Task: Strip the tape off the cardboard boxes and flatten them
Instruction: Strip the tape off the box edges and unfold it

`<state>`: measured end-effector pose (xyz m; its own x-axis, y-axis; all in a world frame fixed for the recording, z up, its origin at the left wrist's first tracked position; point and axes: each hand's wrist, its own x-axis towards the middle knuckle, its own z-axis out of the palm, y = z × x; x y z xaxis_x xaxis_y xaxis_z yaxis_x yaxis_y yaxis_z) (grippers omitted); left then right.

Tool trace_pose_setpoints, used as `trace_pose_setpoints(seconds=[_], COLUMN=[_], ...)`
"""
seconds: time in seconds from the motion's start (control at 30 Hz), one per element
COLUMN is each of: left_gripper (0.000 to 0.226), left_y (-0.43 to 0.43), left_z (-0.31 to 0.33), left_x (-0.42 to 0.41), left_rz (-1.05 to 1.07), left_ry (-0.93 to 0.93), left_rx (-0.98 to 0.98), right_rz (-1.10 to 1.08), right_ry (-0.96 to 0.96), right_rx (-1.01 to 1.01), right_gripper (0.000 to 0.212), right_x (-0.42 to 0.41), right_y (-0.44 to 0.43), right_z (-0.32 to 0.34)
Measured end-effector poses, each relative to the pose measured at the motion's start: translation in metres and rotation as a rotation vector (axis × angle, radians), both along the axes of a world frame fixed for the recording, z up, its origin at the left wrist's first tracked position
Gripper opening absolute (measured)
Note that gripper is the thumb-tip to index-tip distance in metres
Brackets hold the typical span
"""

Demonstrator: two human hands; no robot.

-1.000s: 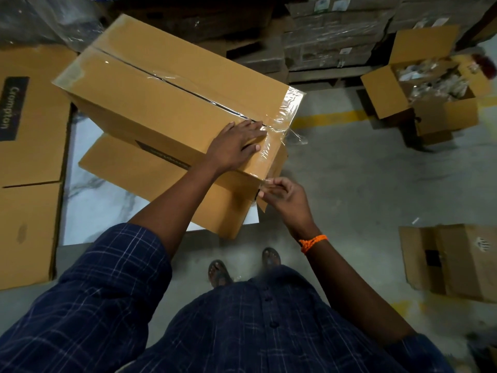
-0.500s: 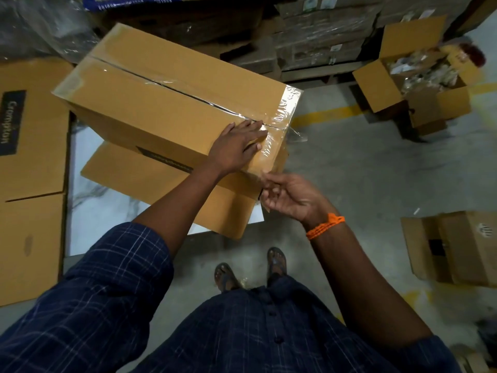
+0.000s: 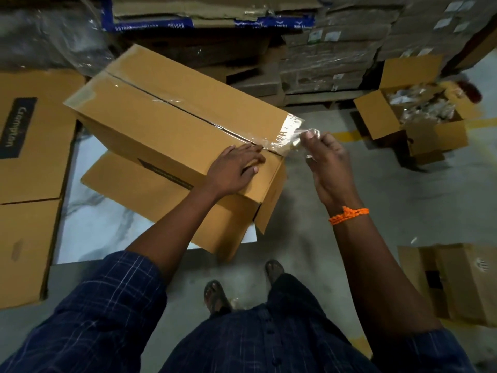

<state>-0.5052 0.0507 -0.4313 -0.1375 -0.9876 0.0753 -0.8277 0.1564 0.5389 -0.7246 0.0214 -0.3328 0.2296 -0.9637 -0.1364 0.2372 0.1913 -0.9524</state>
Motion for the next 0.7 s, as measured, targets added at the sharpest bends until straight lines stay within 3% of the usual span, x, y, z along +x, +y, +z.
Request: trace_pose_setpoints(seconds=[0.07,0.13,0.2,0.3,0.37,0.4,0.53,0.6,0.7], left_gripper=[0.045,0.057,0.06,0.046,0.041,0.042,0.057,0.059,0.061], left_y=[0.0,-0.004,-0.01,-0.019,-0.022,-0.023,-0.022,-0.024,-0.024], left_z=[0.0,0.0,0.001,0.005,0.005,0.004,0.002,0.002,-0.001], left_x=[-0.003,-0.007,-0.015,-0.031,-0.039,-0.042,-0.046,-0.047,-0.047], left_rz=[0.105,0.212,0.249,0.337,0.403,0.423,0.473,0.497,0.409], left_ry=[0.074,0.157,0.108,-0.012,-0.015,-0.02,-0.009,-0.021,-0.184], left_rx=[0.03,0.07,0.063,-0.029,-0.063,-0.06,-0.007,-0.037,-0.003], right_rz=[0.053,0.149,0.363,0.808,0.929,0.912,0.673,0.541,0.477], right_ry=[-0.06,0.09,0.418,0.949,1.166,1.163,0.745,0.667,0.645], right_rx=[-0.03,-0.115,-0.361,-0.88,-1.083,-1.131,-1.026,-0.884,-0.627], right_gripper=[0.043,0.06,0.079,0.112,0.119,0.109,0.037,0.024,0.013], right_x=[0.0,-0.002,-0.006,-0.01,-0.012,-0.011,-0.001,0.0,-0.003], right_y=[-0.018,-0.037,-0.056,-0.07,-0.073,-0.076,-0.097,-0.109,-0.125], right_z=[-0.001,-0.008,-0.024,-0.059,-0.075,-0.078,-0.074,-0.066,-0.064])
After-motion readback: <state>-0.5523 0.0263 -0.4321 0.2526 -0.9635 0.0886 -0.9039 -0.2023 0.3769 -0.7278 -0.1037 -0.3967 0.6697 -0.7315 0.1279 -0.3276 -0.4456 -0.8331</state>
